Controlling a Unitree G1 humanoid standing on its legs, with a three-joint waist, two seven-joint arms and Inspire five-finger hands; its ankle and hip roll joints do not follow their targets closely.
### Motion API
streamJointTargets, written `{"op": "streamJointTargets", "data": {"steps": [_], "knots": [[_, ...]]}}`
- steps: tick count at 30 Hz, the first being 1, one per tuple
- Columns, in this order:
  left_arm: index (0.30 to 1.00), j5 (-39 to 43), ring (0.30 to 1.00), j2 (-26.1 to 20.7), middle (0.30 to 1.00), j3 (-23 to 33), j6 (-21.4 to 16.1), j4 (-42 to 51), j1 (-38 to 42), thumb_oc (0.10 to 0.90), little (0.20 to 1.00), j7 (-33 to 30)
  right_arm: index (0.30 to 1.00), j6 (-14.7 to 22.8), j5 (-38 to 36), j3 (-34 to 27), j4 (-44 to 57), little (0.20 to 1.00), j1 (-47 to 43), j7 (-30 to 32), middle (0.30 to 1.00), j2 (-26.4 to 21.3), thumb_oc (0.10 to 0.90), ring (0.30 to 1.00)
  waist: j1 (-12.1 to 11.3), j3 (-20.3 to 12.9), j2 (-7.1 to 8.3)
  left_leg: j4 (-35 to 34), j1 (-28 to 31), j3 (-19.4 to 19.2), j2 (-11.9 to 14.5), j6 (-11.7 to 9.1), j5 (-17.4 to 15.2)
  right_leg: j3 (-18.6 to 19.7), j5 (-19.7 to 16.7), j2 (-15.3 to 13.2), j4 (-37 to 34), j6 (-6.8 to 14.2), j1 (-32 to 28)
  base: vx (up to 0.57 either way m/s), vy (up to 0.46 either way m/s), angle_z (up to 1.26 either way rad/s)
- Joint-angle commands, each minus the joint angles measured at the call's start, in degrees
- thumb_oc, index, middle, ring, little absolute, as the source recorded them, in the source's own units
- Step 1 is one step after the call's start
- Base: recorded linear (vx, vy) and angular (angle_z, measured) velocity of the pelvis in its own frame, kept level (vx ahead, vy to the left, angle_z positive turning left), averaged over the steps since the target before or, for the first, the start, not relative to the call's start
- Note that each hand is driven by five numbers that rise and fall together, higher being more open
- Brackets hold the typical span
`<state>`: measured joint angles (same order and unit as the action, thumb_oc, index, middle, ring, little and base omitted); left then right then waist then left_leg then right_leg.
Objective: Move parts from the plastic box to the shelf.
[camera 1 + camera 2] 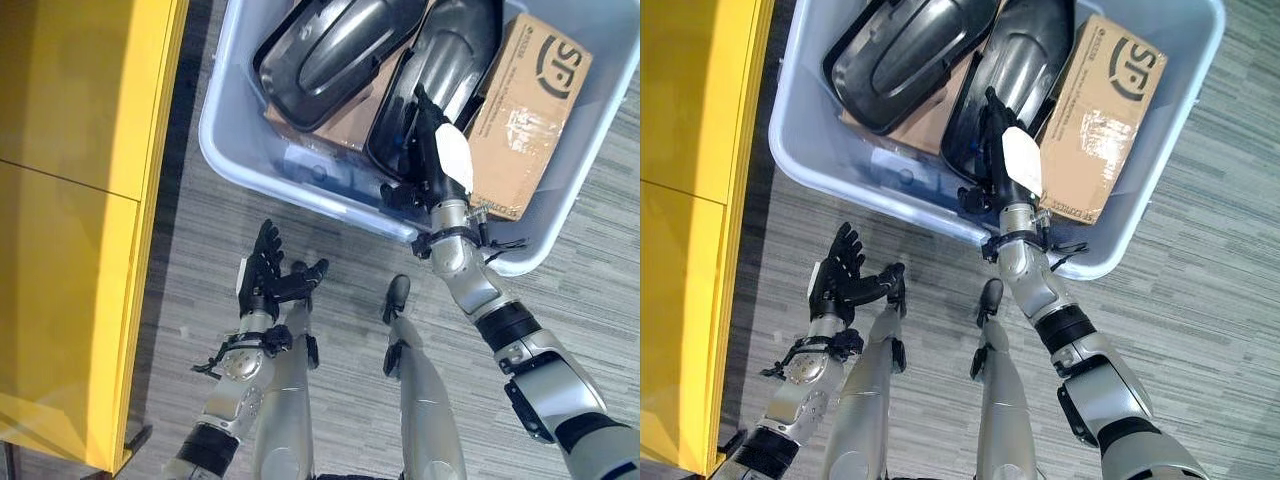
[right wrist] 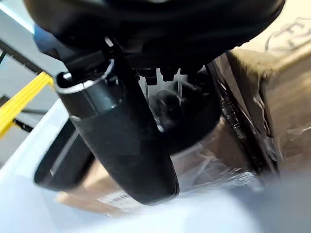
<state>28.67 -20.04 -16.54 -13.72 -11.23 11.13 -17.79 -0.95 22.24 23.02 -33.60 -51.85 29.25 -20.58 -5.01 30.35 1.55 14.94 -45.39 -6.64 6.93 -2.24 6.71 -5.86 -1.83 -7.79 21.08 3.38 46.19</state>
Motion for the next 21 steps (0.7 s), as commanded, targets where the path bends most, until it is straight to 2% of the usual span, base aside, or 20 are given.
{"op": "streamJointTargets", "data": {"steps": [1,2,5,6,8,9,15,18,19,20,21], "knots": [[1.0,-2.52,1.0,-1.24,1.0,1.14,-3.37,5.96,-0.48,0.9,1.0,-3.1,1.0,0.76,3.14,0.99,2.42,1.0,-5.29,5.65,1.0,0.22,0.9,1.0,-0.33,-0.55,-2.52,15.44,-5.28,6.94,-0.89,-0.13,-14.72,1.77,3.76,1.51,4.03,2.28,1.67,-0.08,0.029,0.1],[1.0,-2.54,1.0,-1.23,1.0,1.14,-3.41,5.98,-0.41,0.9,1.0,-3.13,1.0,0.8,3.12,1.03,2.36,1.0,-5.4,5.73,1.0,0.22,0.9,1.0,-0.2,-0.55,-2.46,15.68,-6.57,6.61,-0.93,0.15,-13.3,1.48,2.57,1.32,3.89,1.91,2.7,-0.04,0.012,0.05],[1.0,-2.86,1.0,-0.98,1.0,0.8,-3.03,5.59,0.41,0.9,1.0,-4.4,1.0,0.22,2.91,0.99,0.67,1.0,-5.63,7.23,1.0,1.55,0.9,1.0,-0.1,-0.55,-3.06,18.76,-9.98,6.96,-0.84,0.39,-14.08,1.4,3.85,1.14,7.91,1.68,6.34,-0.01,0.013,0.01],[1.0,-2.74,1.0,-0.94,1.0,0.67,-2.97,5.27,0.74,0.9,1.0,-4.61,1.0,0.08,2.54,1.04,-0.21,1.0,-5.72,7.34,1.0,2.1,0.9,1.0,-0.21,-0.55,-3.38,19.95,-9.86,7.43,-0.87,0.23,-16.1,1.75,5.79,1.3,9.52,1.94,6.37,0.07,0.016,-0.02],[1.0,-2.88,1.0,-0.94,1.0,0.34,-2.86,5.08,1.08,0.9,1.0,-4.69,1.0,-0.01,2.15,1.09,-0.89,1.0,-5.85,7.64,1.0,2.45,0.9,1.0,-0.08,-0.55,-3.56,20.48,-10.54,7.43,-0.97,0.23,-16.24,1.68,6.11,1.22,10.33,1.89,7.16,0.04,0.009,-0.03],[1.0,-2.84,1.0,-1.04,1.0,-0.32,-2.98,5.1,1.33,0.9,1.0,-4.94,1.0,-0.09,1.01,1.19,-3.47,1.0,-6.07,8.13,1.0,3.58,0.9,1.0,-0.2,-0.55,-4.26,21.31,-11.56,7.69,-1.17,0.38,-16.43,1.61,6.59,0.85,11.75,1.8,8.4,0.01,0.005,-0.05],[1.0,-1.71,1.0,-1.53,1.0,-1.85,-3.44,5.16,1.96,0.9,1.0,-5.12,1.0,-0.05,-1.74,1.89,-10.79,1.0,-8.38,9.81,1.0,5.09,0.9,1.0,-0.41,-0.55,-6.1,22.57,-13.77,7.72,-1.81,0.43,-16.57,2.12,7.44,0.23,13.9,1.65,11.14,0.0,0.008,-0.01],[1.0,-1.75,1.0,-1.93,1.0,-2.09,-3.47,5.38,2.11,0.9,1.0,-5.37,1.0,-0.05,-2.97,1.75,-13.16,1.0,-8.93,10.68,1.0,5.42,0.9,1.0,-0.59,-0.55,-6.52,22.68,-14.33,7.52,-1.93,0.48,-16.61,2.36,7.64,0.1,14.43,1.51,11.89,0.0,0.0,0.0],[1.0,-1.74,1.0,-1.87,1.0,-2.17,-3.38,5.31,2.08,0.9,1.0,-5.4,0.583,-0.07,-3.61,1.71,-14.13,0.583,-8.82,10.76,0.583,5.6,0.602,0.583,-0.62,-0.55,-6.58,22.91,-14.54,7.48,-2.02,0.52,-16.68,2.27,7.71,0.05,14.67,1.46,12.06,0.0,0.0,0.0],[1.0,-1.88,1.0,-1.91,1.0,-2.27,-3.19,5.11,2.42,0.9,1.0,-5.51,0.3,-0.04,-4.04,1.9,-14.65,0.3,-8.92,10.76,0.3,5.57,0.4,0.3,-0.7,-0.55,-6.63,23.17,-14.8,7.44,-2.11,0.51,-16.7,2.35,7.72,0.04,14.74,1.44,12.18,0.0,0.0,0.0],[1.0,-2.0,1.0,-1.82,1.0,-2.4,-3.11,4.95,2.69,0.9,1.0,-5.63,0.3,0.03,-4.83,1.89,-15.8,0.3,-8.82,10.82,0.3,5.8,0.4,0.3,-0.67,-0.55,-6.77,22.99,-14.8,7.31,-2.22,0.53,-16.61,2.23,7.78,-0.08,14.75,1.38,12.25,0.0,0.0,0.0]]}}
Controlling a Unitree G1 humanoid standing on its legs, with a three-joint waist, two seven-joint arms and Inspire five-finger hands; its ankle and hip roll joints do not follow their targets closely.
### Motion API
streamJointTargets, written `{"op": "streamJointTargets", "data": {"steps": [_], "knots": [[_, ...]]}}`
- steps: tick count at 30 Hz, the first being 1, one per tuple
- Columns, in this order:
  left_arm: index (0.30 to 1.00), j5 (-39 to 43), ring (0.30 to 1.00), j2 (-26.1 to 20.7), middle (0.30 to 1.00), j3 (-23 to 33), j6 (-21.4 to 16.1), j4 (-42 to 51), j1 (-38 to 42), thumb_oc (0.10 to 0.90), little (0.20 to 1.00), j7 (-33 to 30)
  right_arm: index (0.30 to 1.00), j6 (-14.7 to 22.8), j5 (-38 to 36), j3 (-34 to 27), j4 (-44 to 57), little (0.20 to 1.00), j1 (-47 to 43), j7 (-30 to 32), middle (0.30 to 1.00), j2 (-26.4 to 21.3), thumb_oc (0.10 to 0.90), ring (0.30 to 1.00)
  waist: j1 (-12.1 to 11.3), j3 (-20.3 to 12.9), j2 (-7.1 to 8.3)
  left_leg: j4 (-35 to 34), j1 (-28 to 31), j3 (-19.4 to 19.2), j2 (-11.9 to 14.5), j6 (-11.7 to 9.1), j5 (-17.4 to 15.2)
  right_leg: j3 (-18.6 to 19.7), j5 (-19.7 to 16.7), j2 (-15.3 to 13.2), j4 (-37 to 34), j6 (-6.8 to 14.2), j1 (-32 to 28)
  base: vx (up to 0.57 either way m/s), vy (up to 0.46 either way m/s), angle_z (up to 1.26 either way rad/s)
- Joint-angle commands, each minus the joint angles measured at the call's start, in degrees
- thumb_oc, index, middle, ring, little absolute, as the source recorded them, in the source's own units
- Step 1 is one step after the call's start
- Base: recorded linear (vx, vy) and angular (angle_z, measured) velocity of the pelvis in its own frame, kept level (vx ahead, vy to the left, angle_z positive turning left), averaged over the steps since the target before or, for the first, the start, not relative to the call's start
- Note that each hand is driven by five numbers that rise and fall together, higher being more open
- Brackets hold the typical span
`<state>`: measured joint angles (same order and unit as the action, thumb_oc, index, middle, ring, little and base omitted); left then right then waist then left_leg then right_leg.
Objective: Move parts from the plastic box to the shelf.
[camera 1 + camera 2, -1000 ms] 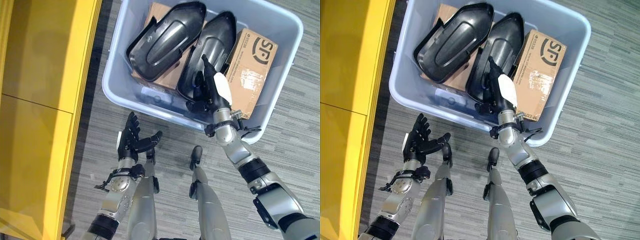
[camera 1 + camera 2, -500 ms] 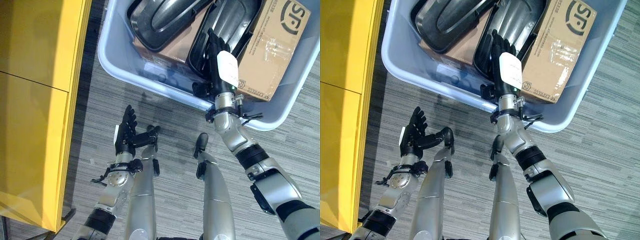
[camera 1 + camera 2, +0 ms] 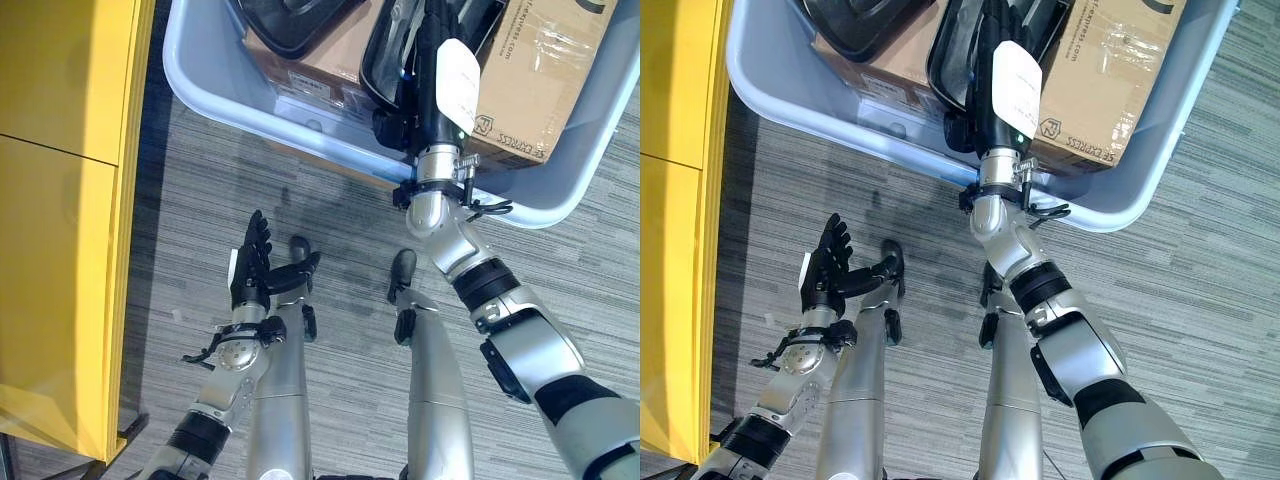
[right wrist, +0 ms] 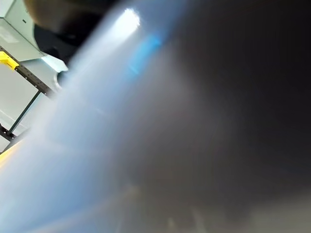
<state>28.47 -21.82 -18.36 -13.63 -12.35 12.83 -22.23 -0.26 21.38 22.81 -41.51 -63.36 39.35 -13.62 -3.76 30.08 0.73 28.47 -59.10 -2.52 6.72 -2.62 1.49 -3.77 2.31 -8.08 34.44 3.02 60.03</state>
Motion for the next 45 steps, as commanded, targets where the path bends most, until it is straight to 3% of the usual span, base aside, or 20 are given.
{"op": "streamJointTargets", "data": {"steps": [1,10,12,13,14,15,19,20,23,29,32,33,45], "knots": [[1.0,-1.8,1.0,-0.04,1.0,-0.58,-3.22,6.04,1.03,0.9,1.0,-1.2,0.3,-0.6,-4.0,2.13,-7.98,0.3,2.63,0.74,0.3,-1.15,0.4,0.3,-1.9,-0.29,-5.96,9.45,-1.1,3.21,-2.03,0.91,-11.38,0.12,3.65,0.2,1.4,1.74,-1.58,0.0,0.0,0.0],[1.0,-2.09,1.0,0.24,1.0,-0.47,-3.08,4.89,1.42,0.9,1.0,-1.36,0.3,-0.38,-3.73,2.82,-5.11,0.3,5.18,-0.18,0.3,-0.5,0.4,0.3,-1.16,-0.29,-5.45,7.65,1.27,3.03,-1.94,0.71,-10.89,-0.18,3.39,0.05,0.61,1.83,-3.51,0.0,0.001,0.01],[1.0,-2.04,1.0,0.35,1.0,-0.64,-3.11,4.87,1.33,0.9,1.0,-1.14,0.3,-0.41,-3.33,3.11,-5.32,0.3,5.64,-0.68,0.3,-0.13,0.4,0.3,-1.12,-0.29,-5.43,4.86,3.27,2.96,-2.14,0.47,-9.92,-0.63,2.77,-0.36,-1.71,2.17,-5.64,-0.04,-0.019,0.03],[1.0,-1.78,1.0,0.41,1.0,-0.68,-3.33,5.14,1.3,0.9,1.0,-0.77,0.3,-0.45,-2.83,3.41,-5.04,0.3,6.02,-0.81,0.3,-0.25,0.4,0.3,-1.07,-0.29,-5.29,1.74,4.59,2.7,-2.42,0.56,-7.03,-1.38,0.57,-0.74,-4.37,2.02,-7.04,0.0,-0.022,0.1],[1.0,-1.77,1.0,0.43,1.0,-0.74,-3.3,5.09,1.14,0.9,1.0,-0.76,0.3,-0.46,-2.84,3.43,-5.1,0.3,6.19,-0.84,0.3,-0.2,0.4,0.3,-1.09,-0.29,-5.35,1.82,5.89,3.01,-2.41,0.25,-8.77,-1.15,2.15,-0.63,-3.96,2.44,-8.15,-0.07,-0.034,0.16],[1.0,-1.38,1.0,0.62,1.0,-0.83,-3.36,4.81,0.98,0.9,1.0,-0.46,0.3,-0.45,-2.69,3.39,-4.83,0.3,6.64,-1.04,0.3,-0.04,0.4,0.3,-1.12,-0.29,-5.22,-1.39,7.64,2.56,-2.57,0.25,-5.86,-1.84,0.06,-0.89,-6.61,2.3,-9.92,0.01,-0.023,0.2],[1.0,-1.41,1.0,0.47,1.0,-1.18,-3.35,4.36,0.56,0.9,1.0,0.37,0.3,-0.37,-2.18,3.96,-4.56,0.3,7.43,-1.48,0.3,-0.1,0.4,0.3,-1.69,-0.29,-4.92,-6.78,14.42,2.62,-3.16,-0.24,-3.81,-2.75,-0.89,-1.13,-10.54,2.74,-16.74,0.01,-0.044,0.16],[1.0,-1.23,1.0,0.6,1.0,-1.42,-3.49,3.85,0.31,0.9,1.0,0.87,0.3,-0.33,-2.11,3.96,-4.81,0.3,7.91,-1.69,0.3,-0.21,0.4,0.3,-2.08,-0.66,-4.81,-9.21,18.15,2.86,-3.37,-0.37,-3.02,-3.45,-1.4,-1.53,-12.76,2.92,-20.79,0.08,-0.06,0.15],[1.0,-0.95,1.0,0.55,1.0,-1.79,-3.42,3.33,-1.17,0.9,1.0,2.48,0.3,-0.17,-1.93,3.93,-3.09,0.3,9.49,-2.57,0.3,-0.72,0.4,0.3,-3.01,-2.93,-3.97,-13.79,25.72,3.22,-3.62,-0.56,-1.77,-4.42,-2.39,-1.89,-17.07,3.29,-28.86,0.14,-0.04,0.27],[1.0,-0.66,1.0,0.18,1.0,-1.79,-3.07,3.07,-2.36,0.9,1.0,3.99,0.3,0.04,-1.76,3.76,-0.74,0.3,11.05,-3.92,0.3,-1.09,0.4,0.3,-3.35,-5.59,-3.09,-17.47,31.77,3.48,-3.65,-0.52,-0.88,-4.97,-3.5,-2.08,-20.75,3.79,-35.11,0.11,0.0,0.05],[1.0,-0.52,1.0,-0.16,1.0,-1.1,-2.87,2.6,-3.97,0.9,1.0,5.92,0.3,0.7,-1.45,3.55,2.82,0.3,12.72,-5.91,0.3,-2.02,0.4,0.3,-3.19,-8.67,-2.14,-21.03,37.48,3.07,-3.6,-0.5,-0.31,-5.19,-4.27,-2.62,-24.16,4.38,-40.63,0.17,0.022,0.05],[1.0,0.33,1.0,-0.17,1.0,-0.51,-2.71,2.6,-4.83,0.9,1.0,7.25,0.3,1.26,-2.25,3.02,5.69,0.3,13.71,-7.54,0.3,-2.46,0.4,0.3,-2.66,-11.33,-1.42,-23.35,40.53,2.58,-3.6,-0.54,0.17,-5.25,-4.94,-2.92,-26.64,4.76,-43.33,0.2,0.032,-0.01],[1.0,0.27,1.0,0.93,1.0,3.17,-0.59,2.16,-10.25,0.9,1.0,9.86,0.3,3.11,-0.29,0.0,20.21,0.3,20.8,-11.86,0.3,-5.51,0.4,0.3,-0.62,-19.72,1.43,-28.95,49.66,-1.53,-2.22,-0.97,0.2,-2.72,-6.76,-2.05,-33.33,5.86,-49.88,0.09,-0.011,-0.13]]}}
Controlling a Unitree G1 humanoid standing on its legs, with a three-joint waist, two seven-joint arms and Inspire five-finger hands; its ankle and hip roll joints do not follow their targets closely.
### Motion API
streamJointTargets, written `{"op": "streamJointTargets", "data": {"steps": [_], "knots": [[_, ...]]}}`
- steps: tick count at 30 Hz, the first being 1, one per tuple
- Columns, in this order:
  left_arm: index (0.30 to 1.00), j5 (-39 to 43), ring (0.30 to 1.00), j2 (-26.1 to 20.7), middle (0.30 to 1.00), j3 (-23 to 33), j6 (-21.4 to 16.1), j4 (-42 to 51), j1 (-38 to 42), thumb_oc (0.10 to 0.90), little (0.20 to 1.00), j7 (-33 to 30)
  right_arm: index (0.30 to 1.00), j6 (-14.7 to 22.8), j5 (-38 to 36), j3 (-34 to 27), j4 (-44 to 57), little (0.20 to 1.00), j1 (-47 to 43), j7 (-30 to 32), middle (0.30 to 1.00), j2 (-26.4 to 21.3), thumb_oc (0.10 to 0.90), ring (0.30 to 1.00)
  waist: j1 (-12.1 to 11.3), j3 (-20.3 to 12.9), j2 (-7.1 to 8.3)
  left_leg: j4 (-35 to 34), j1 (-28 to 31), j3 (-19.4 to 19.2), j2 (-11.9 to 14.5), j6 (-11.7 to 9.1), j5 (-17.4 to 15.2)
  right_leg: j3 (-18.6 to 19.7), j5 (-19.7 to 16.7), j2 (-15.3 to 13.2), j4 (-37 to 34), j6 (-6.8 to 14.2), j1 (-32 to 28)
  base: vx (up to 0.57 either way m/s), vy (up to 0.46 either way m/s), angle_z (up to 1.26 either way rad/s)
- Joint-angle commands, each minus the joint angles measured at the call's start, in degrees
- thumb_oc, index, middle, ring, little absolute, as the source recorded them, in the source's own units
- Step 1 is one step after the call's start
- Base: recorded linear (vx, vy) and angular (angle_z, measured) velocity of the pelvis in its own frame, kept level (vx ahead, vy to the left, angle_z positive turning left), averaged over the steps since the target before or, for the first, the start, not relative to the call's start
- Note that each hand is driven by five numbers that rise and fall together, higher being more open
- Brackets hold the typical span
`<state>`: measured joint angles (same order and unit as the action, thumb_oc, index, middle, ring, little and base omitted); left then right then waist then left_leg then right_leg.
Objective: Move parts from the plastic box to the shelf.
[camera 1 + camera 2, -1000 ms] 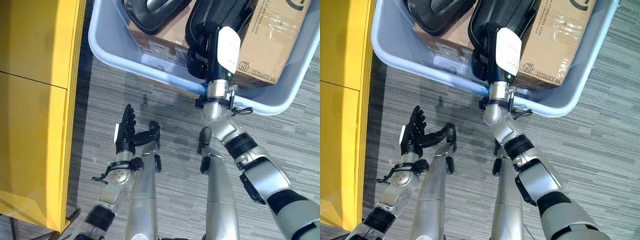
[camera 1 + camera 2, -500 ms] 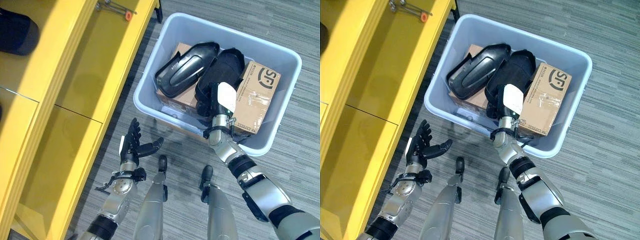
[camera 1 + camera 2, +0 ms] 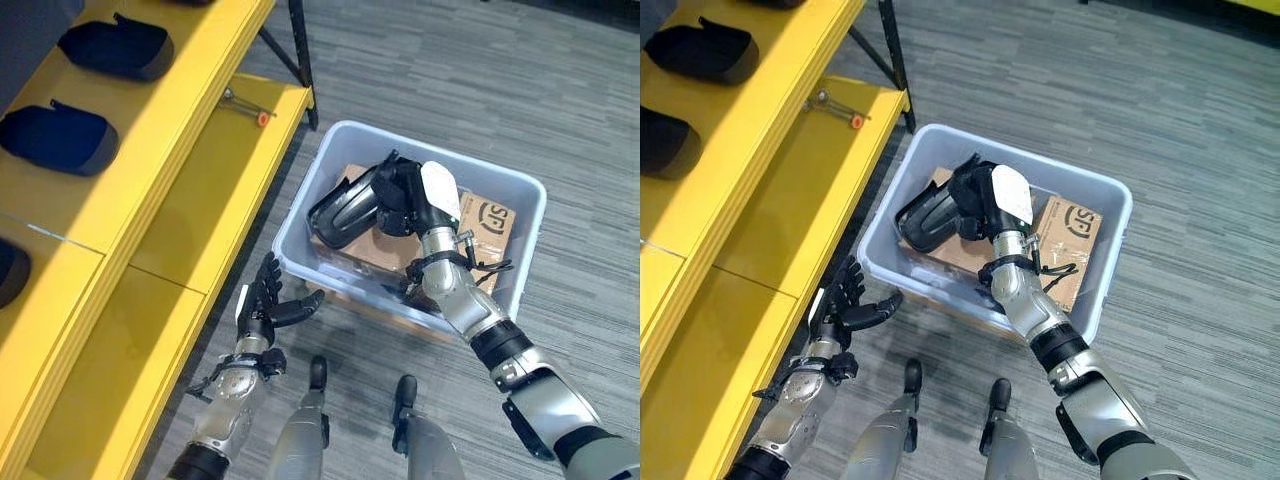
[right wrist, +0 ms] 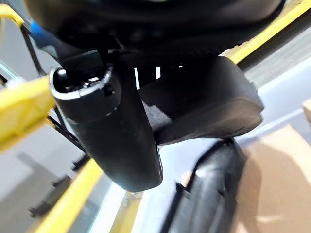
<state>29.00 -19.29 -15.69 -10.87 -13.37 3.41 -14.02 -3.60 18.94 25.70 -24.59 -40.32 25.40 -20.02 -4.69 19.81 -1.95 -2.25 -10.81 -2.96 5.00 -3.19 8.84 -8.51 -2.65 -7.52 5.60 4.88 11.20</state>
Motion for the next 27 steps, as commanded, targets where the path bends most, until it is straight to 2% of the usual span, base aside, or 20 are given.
{"op": "streamJointTargets", "data": {"steps": [1,10,16,20,21,24,27], "knots": [[1.0,-0.48,1.0,-1.39,1.0,1.18,-3.0,3.09,-2.07,0.9,1.0,2.12,0.3,6.89,2.26,-3.46,5.65,0.3,-0.48,1.16,0.3,0.59,0.4,0.3,0.8,-10.91,4.26,1.64,2.62,-1.68,-0.01,-0.53,-7.56,2.76,-1.85,-2.53,-5.38,4.11,-2.0,0.11,-0.04,-0.22],[1.0,-1.31,1.0,-0.24,1.0,3.54,-1.75,3.55,-5.84,0.9,1.0,2.71,0.3,8.58,2.83,-5.85,15.58,0.3,6.3,-1.08,0.3,-0.46,0.4,0.3,2.54,-14.66,4.48,0.74,8.23,-5.17,2.35,-1.1,-8.26,5.97,-0.96,-0.87,-5.88,4.18,-4.89,0.05,-0.041,-0.27],[1.0,-1.76,1.0,1.37,1.0,5.06,-0.67,3.99,-9.61,0.9,1.0,3.3,0.3,9.97,0.82,-8.63,22.59,0.3,11.8,-3.32,0.3,-2.51,0.4,0.3,4.01,-17.93,4.04,1.36,12.31,-7.12,4.93,-1.99,-8.84,7.51,1.46,1.19,-5.63,3.0,-8.05,0.02,-0.09,-0.27],[1.0,-1.58,1.0,1.88,1.0,5.73,-0.38,4.24,-11.06,0.9,1.0,3.15,0.3,9.99,0.42,-9.14,23.52,0.3,12.86,-3.63,0.3,-3.07,0.4,0.3,4.0,-18.2,3.57,1.93,13.02,-7.1,6.0,-2.39,-8.59,7.63,2.49,2.36,-5.19,2.15,-9.01,-0.02,-0.109,-0.09],[1.0,-1.42,1.0,2.46,1.0,6.42,-0.31,4.57,-12.38,0.9,1.0,3.2,0.3,10.28,-0.18,-9.61,24.54,0.3,13.47,-3.76,0.3,-3.4,0.4,0.3,3.86,-18.43,3.02,2.38,12.82,-6.61,6.92,-2.85,-7.66,7.35,3.18,3.54,-5.57,1.24,-9.76,-0.05,-0.15,-0.01],[1.0,-1.01,1.0,2.61,1.0,6.81,-0.56,5.11,-12.99,0.9,1.0,3.16,0.3,10.37,0.79,-9.76,25.31,0.3,13.37,-3.38,0.3,-4.03,0.4,0.3,3.55,-18.2,2.58,3.17,11.83,-5.88,7.7,-3.18,-6.82,6.58,3.78,4.32,-5.69,0.59,-10.05,-0.06,-0.134,0.05],[1.0,-0.45,1.0,2.44,1.0,6.87,-1.27,6.29,-13.08,0.9,1.0,3.15,0.3,10.7,2.9,-10.19,26.09,0.3,13.07,-1.71,0.3,-5.37,0.4,0.3,2.79,-16.11,1.88,4.82,7.5,-2.55,8.28,-3.74,-3.98,4.63,4.34,5.65,-5.66,-0.72,-9.5,-0.17,-0.152,0.23]]}}
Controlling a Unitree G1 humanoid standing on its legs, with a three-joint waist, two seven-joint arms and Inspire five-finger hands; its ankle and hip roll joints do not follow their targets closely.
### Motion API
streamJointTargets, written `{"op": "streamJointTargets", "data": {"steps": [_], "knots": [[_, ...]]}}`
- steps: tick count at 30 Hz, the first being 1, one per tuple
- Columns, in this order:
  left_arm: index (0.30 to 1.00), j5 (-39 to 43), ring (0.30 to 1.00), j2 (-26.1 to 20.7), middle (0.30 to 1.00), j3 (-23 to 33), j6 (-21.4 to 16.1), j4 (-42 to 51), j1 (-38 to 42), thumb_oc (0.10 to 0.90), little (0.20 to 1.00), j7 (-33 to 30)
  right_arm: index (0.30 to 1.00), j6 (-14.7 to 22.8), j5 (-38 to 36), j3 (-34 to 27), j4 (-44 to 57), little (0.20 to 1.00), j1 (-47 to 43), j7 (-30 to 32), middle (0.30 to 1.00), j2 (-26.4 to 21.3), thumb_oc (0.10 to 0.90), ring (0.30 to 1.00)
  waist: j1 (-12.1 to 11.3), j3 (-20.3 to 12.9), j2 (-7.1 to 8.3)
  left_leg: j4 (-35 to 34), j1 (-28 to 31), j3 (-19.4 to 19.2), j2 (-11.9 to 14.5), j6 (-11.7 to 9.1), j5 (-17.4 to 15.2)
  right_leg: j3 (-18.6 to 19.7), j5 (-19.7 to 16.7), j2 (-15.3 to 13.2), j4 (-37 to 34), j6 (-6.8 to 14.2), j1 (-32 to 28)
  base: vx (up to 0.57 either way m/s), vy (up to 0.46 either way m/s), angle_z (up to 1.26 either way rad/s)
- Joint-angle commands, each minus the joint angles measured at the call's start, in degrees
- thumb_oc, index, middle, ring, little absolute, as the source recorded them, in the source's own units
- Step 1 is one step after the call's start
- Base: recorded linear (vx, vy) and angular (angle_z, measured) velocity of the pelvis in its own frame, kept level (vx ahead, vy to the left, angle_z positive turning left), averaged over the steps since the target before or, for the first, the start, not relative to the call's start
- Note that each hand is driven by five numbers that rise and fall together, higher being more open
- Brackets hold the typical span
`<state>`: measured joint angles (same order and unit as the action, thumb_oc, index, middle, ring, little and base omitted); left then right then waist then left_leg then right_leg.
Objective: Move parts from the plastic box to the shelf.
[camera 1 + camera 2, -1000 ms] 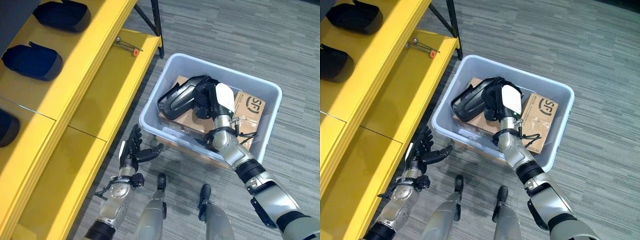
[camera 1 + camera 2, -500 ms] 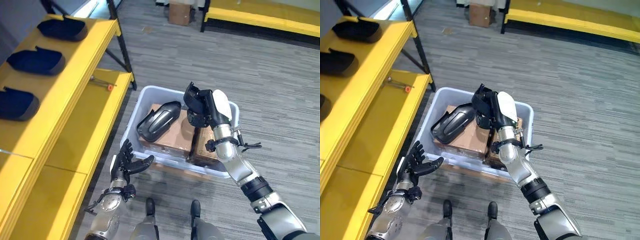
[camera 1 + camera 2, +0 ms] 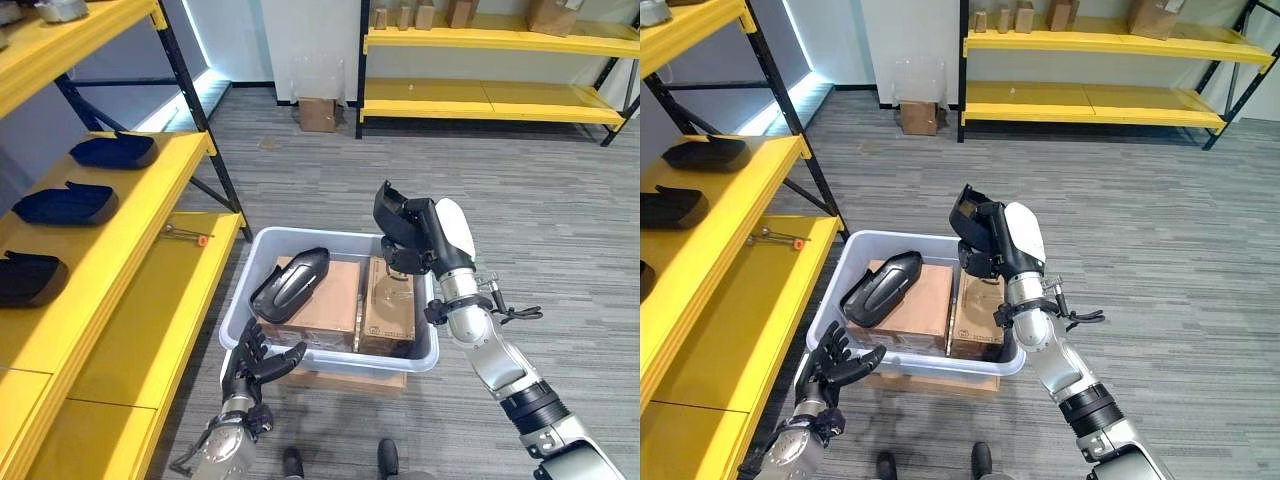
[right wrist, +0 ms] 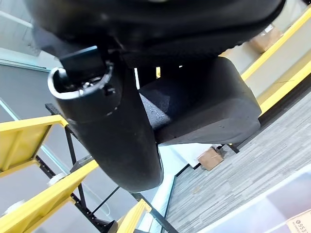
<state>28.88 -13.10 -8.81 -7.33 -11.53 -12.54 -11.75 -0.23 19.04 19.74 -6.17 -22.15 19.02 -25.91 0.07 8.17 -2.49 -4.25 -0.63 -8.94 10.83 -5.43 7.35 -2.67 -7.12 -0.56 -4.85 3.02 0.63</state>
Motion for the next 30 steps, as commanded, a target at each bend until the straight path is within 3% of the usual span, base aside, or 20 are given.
{"op": "streamJointTargets", "data": {"steps": [1,4,6,7,8,9,10,11,12,13,15,18,23,30], "knots": [[1.0,-0.25,1.0,-3.75,1.0,-0.12,-5.03,4.88,2.7,0.9,1.0,0.92,0.3,7.39,2.77,-4.74,8.12,0.3,-5.09,5.07,0.3,0.28,0.4,0.3,-2.41,-3.78,2.16,6.27,-4.35,4.82,2.23,-1.95,-0.81,-2.54,9.0,-1.01,4.59,0.88,1.46,-0.2,-0.138,0.64],[1.0,-0.29,1.0,-3.69,1.0,-0.67,-4.99,5.37,2.59,0.9,1.0,0.67,0.3,7.17,3.08,-6.29,8.7,0.3,-4.45,6.73,0.3,-0.48,0.4,0.3,-3.52,-2.36,1.13,4.35,-9.03,7.68,0.76,-3.07,4.39,-7.33,8.97,-1.56,4.35,0.29,2.43,-0.2,-0.09,1.08],[1.0,-0.66,1.0,-5.04,1.0,-0.86,-4.79,5.78,3.28,0.9,1.0,1.47,0.3,6.98,2.94,-7.4,8.76,0.3,-4.78,7.8,0.3,-1.51,0.4,0.3,-3.01,-1.11,1.56,9.75,-11.18,4.15,-0.18,-1.37,2.07,-10.59,8.56,-3.57,5.71,-0.02,4.59,-0.27,-0.083,1.54],[1.0,-0.75,1.0,-5.46,1.0,-0.48,-4.83,5.82,3.3,0.9,1.0,1.73,0.3,6.96,3.15,-7.82,8.72,0.3,-4.76,8.44,0.3,-1.8,0.4,0.3,-2.68,-0.96,1.69,12.1,-10.82,2.09,0.3,-1.03,0.14,-12.12,8.69,-4.36,6.18,-0.15,5.09,-0.23,-0.114,1.69],[1.0,-0.72,1.0,-5.66,1.0,0.04,-4.94,6.09,3.51,0.9,1.0,1.66,0.3,7.26,3.11,-8.53,9.07,0.3,-4.58,9.07,0.3,-2.22,0.4,0.3,-1.79,-0.93,2.21,16.69,-9.76,-2.3,2.54,-0.79,-1.05,-14.5,8.23,-5.48,6.5,-0.46,5.68,-0.08,-0.083,1.43],[1.0,-0.4,1.0,-5.8,1.0,0.23,-4.83,5.96,3.69,0.9,1.0,1.88,0.3,7.03,3.1,-8.84,8.94,0.3,-4.27,9.32,0.3,-2.36,0.4,0.3,-1.46,-1.44,1.88,18.0,-8.67,-2.72,3.65,-1.56,-3.82,-15.11,9.43,-5.56,6.34,-0.16,5.3,-0.1,-0.054,1.12],[1.0,-0.36,1.0,-5.8,1.0,0.21,-4.83,5.99,3.67,0.9,1.0,1.92,0.3,7.04,3.11,-8.85,8.97,0.3,-4.23,9.36,0.3,-2.39,0.4,0.3,-1.4,-1.12,1.93,18.2,-9.11,-3.44,3.7,-0.97,-3.01,-15.98,8.6,-5.75,6.45,-0.57,5.65,0.03,0.016,1.93],[1.0,-0.26,1.0,-5.66,1.0,0.49,-4.98,5.76,4.12,0.9,1.0,1.6,0.3,6.8,3.83,-9.31,9.36,0.3,-3.65,9.76,0.3,-2.83,0.4,0.3,-0.71,-1.67,1.42,19.93,-5.99,-4.42,6.16,-2.32,-5.13,-17.94,9.43,-6.19,6.48,0.01,4.86,-0.05,0.14,2.31],[1.0,-0.54,1.0,-5.27,1.0,0.31,-4.83,5.96,4.93,0.9,1.0,1.74,0.3,6.68,4.35,-11.04,11.17,0.3,-1.9,9.48,0.3,-3.59,0.4,0.3,0.49,-2.8,0.4,17.23,-0.82,-5.99,7.44,-3.32,-7.1,-21.2,9.08,-7.9,7.85,1.06,5.25,0.03,0.143,2.21],[1.0,-0.56,1.0,-5.22,1.0,0.25,-4.8,6.01,4.84,0.9,1.0,1.73,0.3,6.63,4.38,-11.07,11.32,0.3,-1.72,9.41,0.3,-3.64,0.4,0.3,0.52,-2.74,0.35,16.72,-0.38,-6.04,7.32,-3.29,-6.98,-21.27,9.16,-7.99,7.99,1.18,5.07,0.0,0.222,1.39],[1.0,-2.49,1.0,-5.32,1.0,0.2,-4.34,6.41,4.69,0.9,1.0,2.88,0.3,6.45,4.65,-12.97,11.57,0.3,-0.16,9.22,0.3,-3.92,0.4,0.3,1.27,-4.06,-1.04,8.17,1.78,-8.05,6.35,-3.47,-8.26,-23.03,8.46,-9.58,9.14,2.3,5.1,0.02,0.194,0.83],[1.0,-3.2,1.0,-5.24,1.0,0.26,-4.27,6.24,3.98,0.9,1.0,2.97,0.3,6.32,4.77,-13.4,11.73,0.3,0.51,8.89,0.3,-3.48,0.4,0.3,0.96,-4.61,-1.49,5.12,3.04,-7.83,4.62,-2.7,-8.74,-22.62,7.51,-10.78,9.45,3.22,5.29,0.04,0.223,0.7],[1.0,-5.41,1.0,-6.07,1.0,2.21,-4.4,7.9,2.56,0.9,1.0,3.01,0.3,6.17,5.15,-14.42,12.52,0.3,0.95,8.24,0.3,-2.81,0.4,0.3,-0.87,-4.27,0.15,5.45,2.62,-7.68,0.33,-0.66,-10.86,-23.75,3.67,-14.93,8.97,5.53,4.51,0.02,0.175,0.05],[1.0,-5.99,1.0,-5.93,1.0,2.94,-4.17,8.14,1.74,0.9,1.0,2.74,0.3,5.47,6.53,-14.07,12.39,0.3,0.49,7.69,0.3,-1.98,0.4,0.3,-2.2,-4.42,2.36,3.01,2.99,-7.14,-3.08,1.02,-11.25,-24.17,0.43,-17.6,7.61,7.76,4.23,0.0,0.119,0.01]]}}
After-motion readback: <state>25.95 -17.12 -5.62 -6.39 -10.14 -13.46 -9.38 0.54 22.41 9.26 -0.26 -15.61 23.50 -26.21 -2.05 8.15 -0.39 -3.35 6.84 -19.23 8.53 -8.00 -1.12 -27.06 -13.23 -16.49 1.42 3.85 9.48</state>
